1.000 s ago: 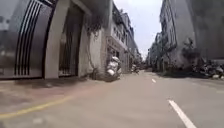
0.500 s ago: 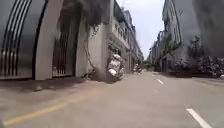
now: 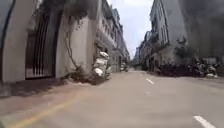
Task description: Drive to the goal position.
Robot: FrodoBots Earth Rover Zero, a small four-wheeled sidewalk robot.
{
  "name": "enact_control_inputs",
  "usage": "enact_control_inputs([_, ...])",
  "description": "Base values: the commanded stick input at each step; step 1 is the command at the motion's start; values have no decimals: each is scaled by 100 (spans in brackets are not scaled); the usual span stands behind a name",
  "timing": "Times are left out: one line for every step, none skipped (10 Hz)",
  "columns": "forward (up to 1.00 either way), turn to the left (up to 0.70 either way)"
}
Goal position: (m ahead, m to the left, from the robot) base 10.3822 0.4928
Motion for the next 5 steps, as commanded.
enact_control_inputs([100, -40])
enact_control_inputs([100, -40])
enact_control_inputs([100, -40])
enact_control_inputs([100, -34])
enact_control_inputs([100, 0])
